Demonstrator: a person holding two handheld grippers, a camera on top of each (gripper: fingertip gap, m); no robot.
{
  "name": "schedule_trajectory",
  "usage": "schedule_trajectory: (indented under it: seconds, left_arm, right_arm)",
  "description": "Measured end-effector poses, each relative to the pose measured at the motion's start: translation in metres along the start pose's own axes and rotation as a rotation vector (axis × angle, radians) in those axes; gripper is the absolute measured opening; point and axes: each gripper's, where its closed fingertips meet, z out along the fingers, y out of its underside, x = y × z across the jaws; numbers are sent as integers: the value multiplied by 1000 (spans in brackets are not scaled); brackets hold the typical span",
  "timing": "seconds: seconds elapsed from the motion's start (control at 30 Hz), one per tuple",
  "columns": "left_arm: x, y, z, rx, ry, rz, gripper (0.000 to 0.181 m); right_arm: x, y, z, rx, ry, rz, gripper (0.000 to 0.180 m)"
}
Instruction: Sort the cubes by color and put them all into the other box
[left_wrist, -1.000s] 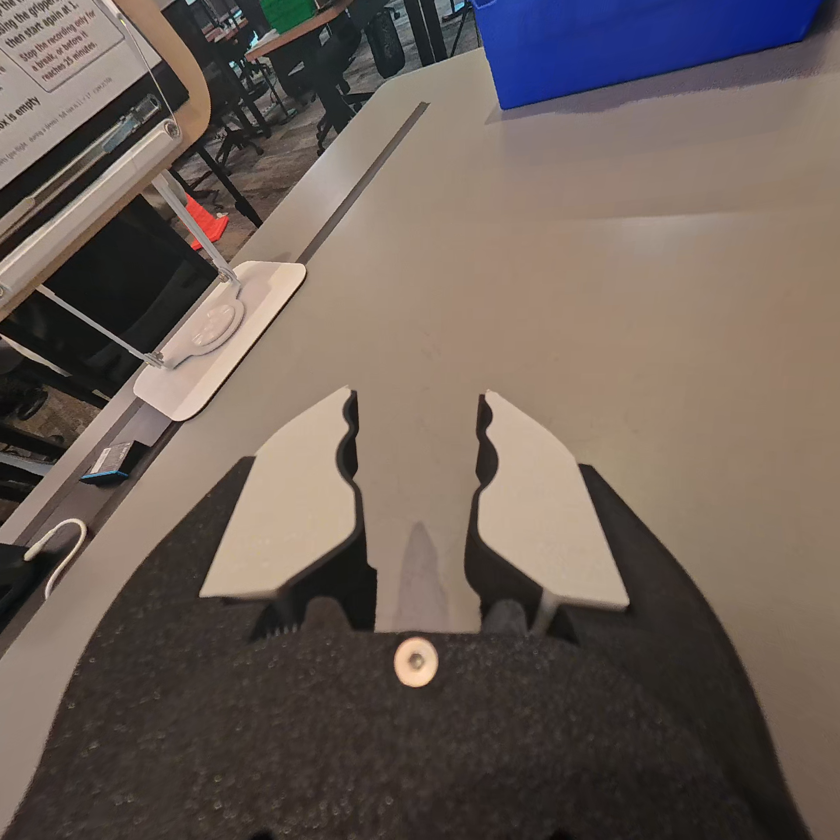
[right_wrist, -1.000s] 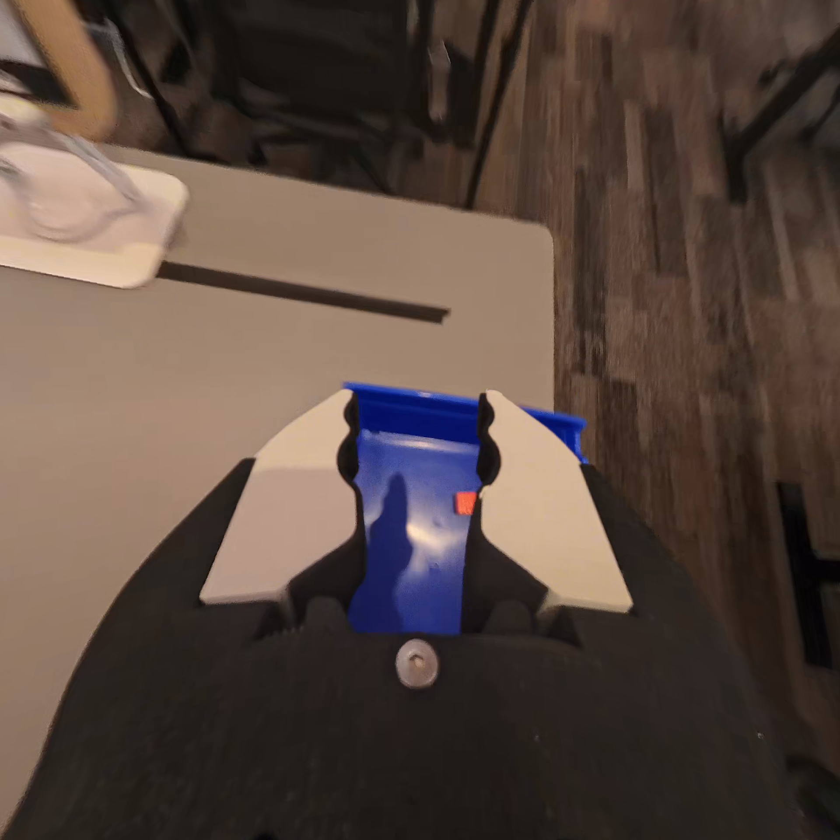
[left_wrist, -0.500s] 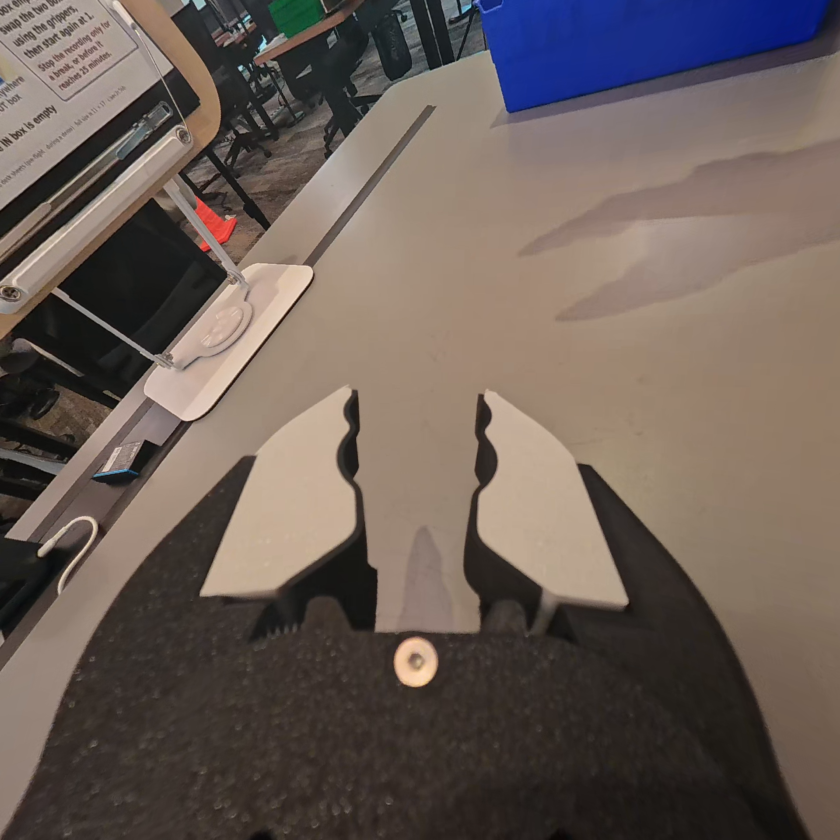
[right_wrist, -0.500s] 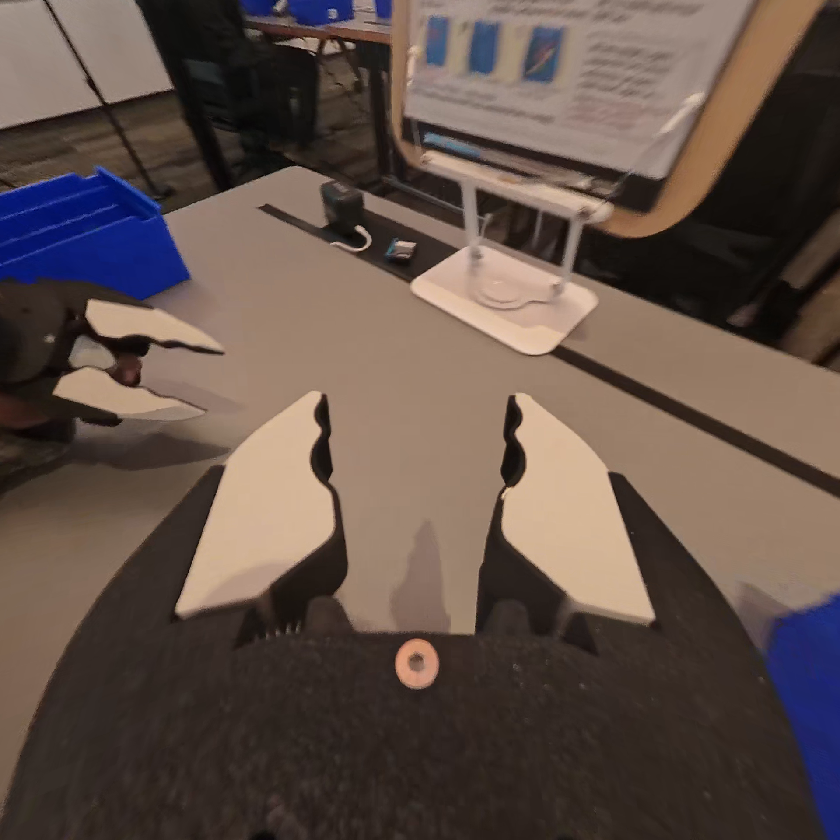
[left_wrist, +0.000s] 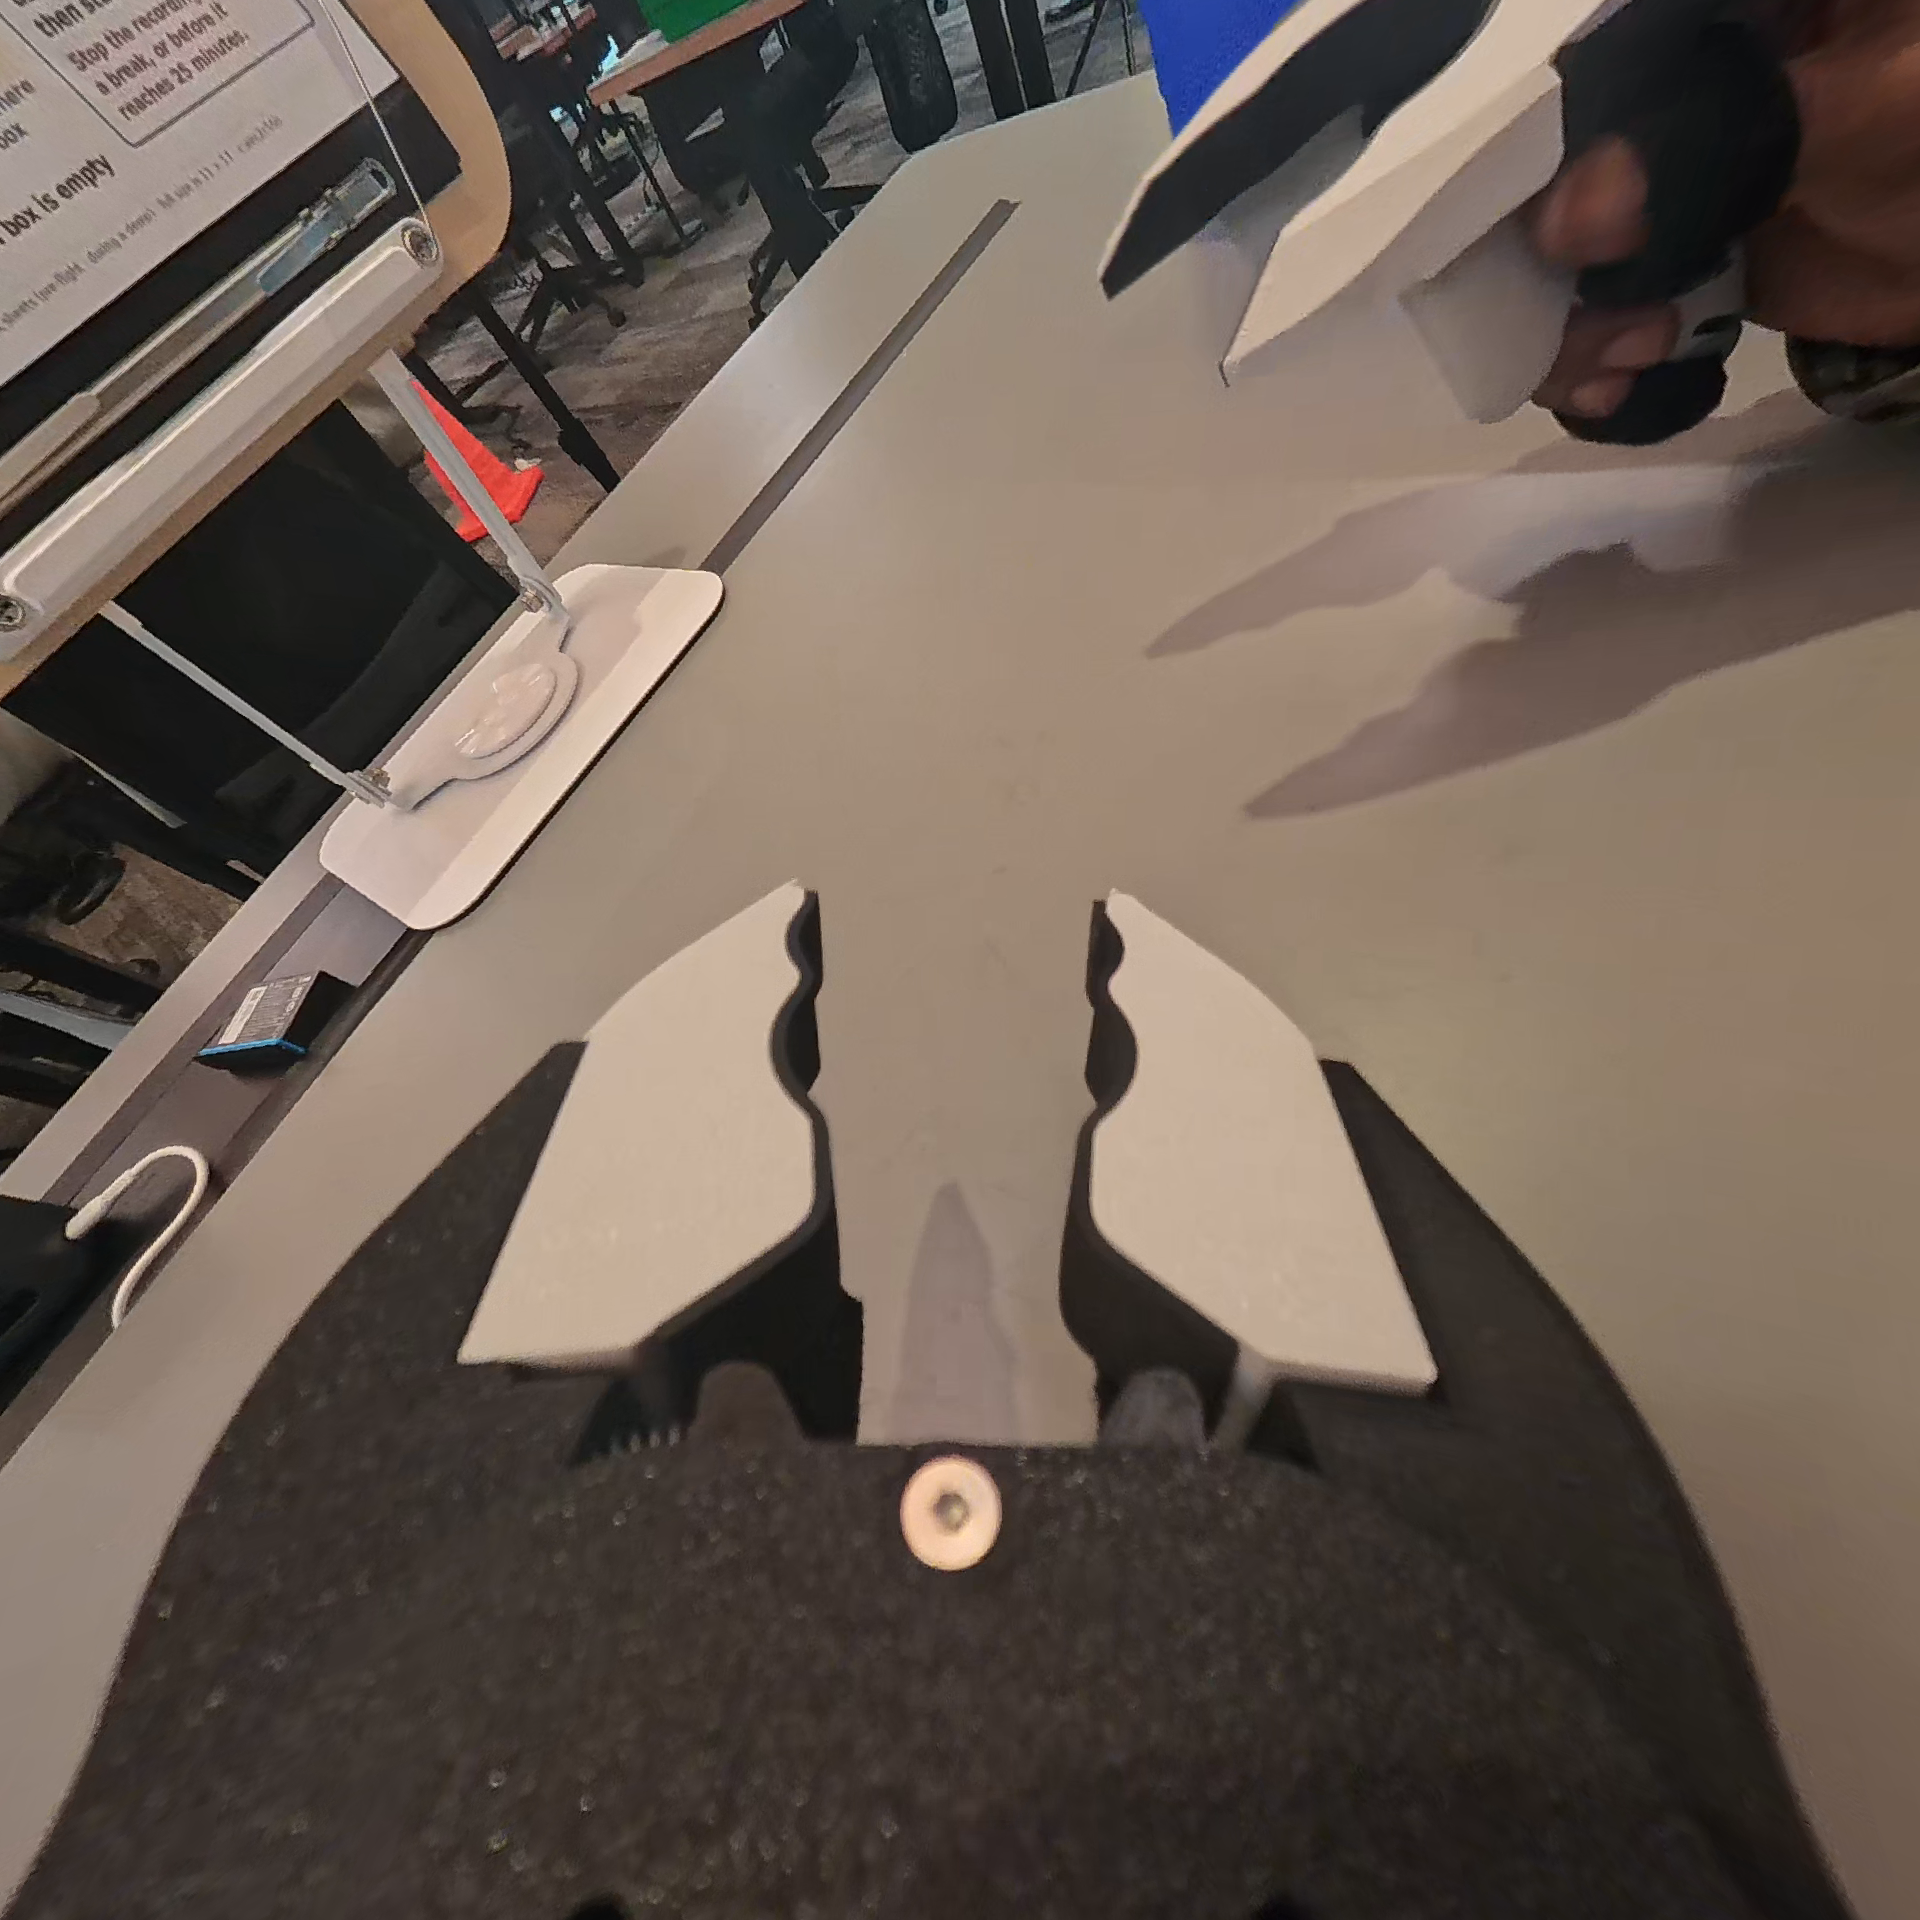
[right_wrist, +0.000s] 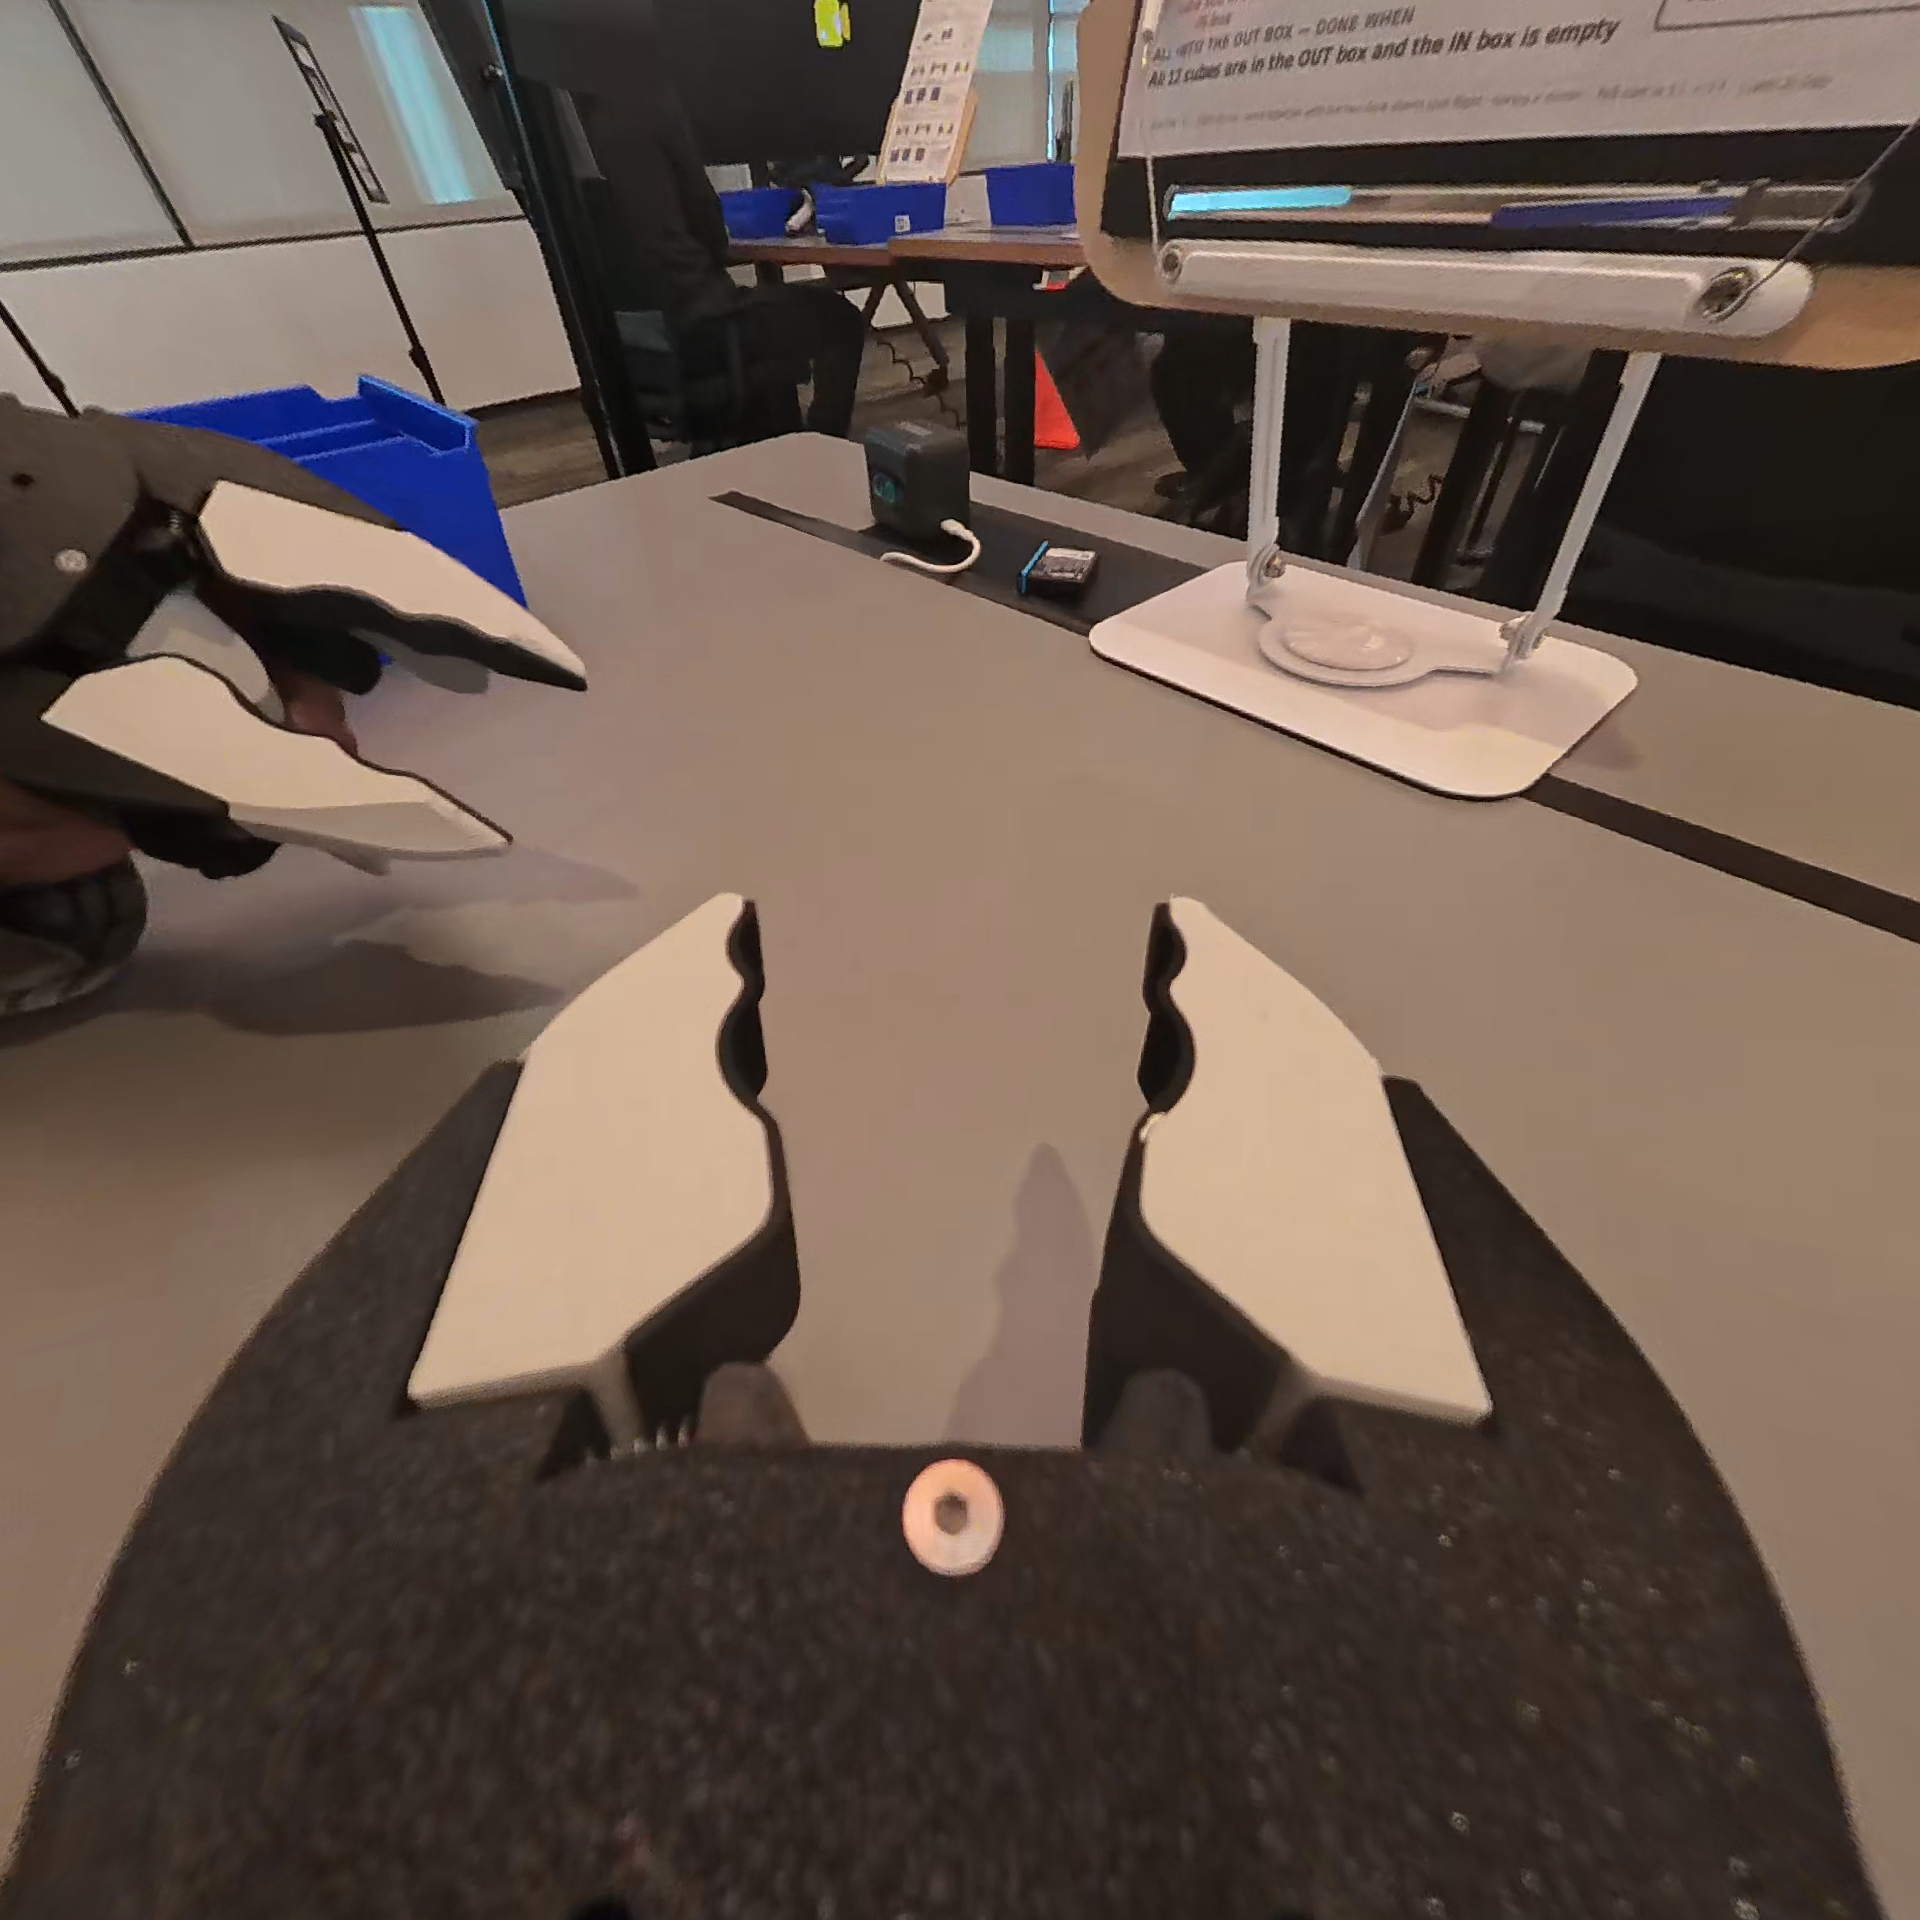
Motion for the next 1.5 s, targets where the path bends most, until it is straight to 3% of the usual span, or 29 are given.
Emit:
schedule_trajectory:
  seconds: [1.5]
  left_arm:
    - [-5, 9, 5, -28, -28, -11, 45]
  right_arm:
    - [-15, 6, 1, -36, -87, 37, 58]
